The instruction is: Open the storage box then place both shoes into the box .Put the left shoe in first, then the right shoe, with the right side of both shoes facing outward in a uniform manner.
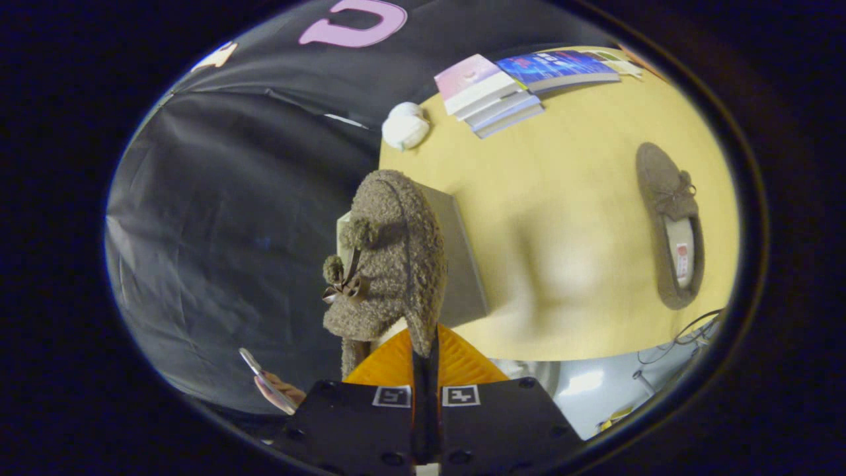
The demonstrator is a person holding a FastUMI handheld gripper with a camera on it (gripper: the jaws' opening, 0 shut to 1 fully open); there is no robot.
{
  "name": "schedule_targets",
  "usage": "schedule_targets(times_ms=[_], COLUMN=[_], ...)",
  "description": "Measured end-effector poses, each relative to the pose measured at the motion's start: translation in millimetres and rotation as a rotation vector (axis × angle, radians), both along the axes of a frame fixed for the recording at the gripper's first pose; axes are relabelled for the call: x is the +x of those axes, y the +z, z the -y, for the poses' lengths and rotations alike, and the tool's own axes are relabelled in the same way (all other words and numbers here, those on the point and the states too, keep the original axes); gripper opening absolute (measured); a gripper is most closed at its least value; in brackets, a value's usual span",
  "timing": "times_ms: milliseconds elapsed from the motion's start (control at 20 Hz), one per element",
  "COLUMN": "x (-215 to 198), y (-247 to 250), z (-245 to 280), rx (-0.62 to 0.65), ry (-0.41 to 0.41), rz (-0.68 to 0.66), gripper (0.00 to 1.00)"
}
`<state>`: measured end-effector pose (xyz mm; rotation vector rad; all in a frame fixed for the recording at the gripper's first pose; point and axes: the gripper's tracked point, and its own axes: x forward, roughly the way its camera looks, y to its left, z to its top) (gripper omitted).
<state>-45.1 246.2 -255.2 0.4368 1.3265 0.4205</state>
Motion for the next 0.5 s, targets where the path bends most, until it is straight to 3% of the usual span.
schedule_targets(times_ms=[200, 500], x=[14, 28], y=[7, -41], z=[-46, -120], rx=[-0.010, -0.052], ry=[0.058, 0.103], rz=[0.029, -0.005], gripper=[0.04, 0.04])
